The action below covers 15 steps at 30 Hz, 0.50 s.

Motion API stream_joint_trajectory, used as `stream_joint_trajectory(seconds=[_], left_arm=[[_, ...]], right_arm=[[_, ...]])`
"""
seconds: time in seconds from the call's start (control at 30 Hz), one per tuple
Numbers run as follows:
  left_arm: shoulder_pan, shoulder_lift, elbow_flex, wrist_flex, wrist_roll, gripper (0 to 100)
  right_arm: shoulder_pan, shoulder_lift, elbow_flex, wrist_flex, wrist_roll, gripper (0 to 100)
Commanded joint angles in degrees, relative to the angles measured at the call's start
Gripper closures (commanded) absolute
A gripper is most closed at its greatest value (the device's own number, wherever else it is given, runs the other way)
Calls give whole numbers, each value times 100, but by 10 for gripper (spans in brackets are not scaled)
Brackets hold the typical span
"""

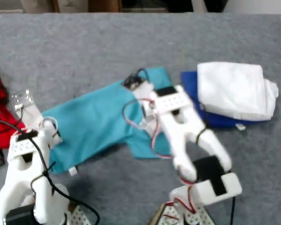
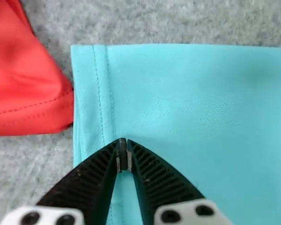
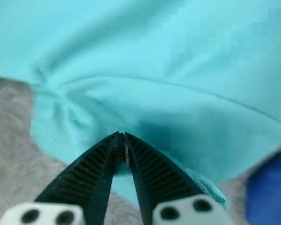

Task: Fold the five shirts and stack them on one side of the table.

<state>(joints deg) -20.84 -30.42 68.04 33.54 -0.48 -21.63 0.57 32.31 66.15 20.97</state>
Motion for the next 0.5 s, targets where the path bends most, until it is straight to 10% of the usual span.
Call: stream_joint_trajectory(seconds=[0.0, 0.47], left_arm=[[26, 4, -255, -35, -26, 981], [26, 4, -255, -35, -35, 981]], right_arm=[[-409, -365, 215, -158, 70, 995], [-637, -391, -435, 554, 431, 995]])
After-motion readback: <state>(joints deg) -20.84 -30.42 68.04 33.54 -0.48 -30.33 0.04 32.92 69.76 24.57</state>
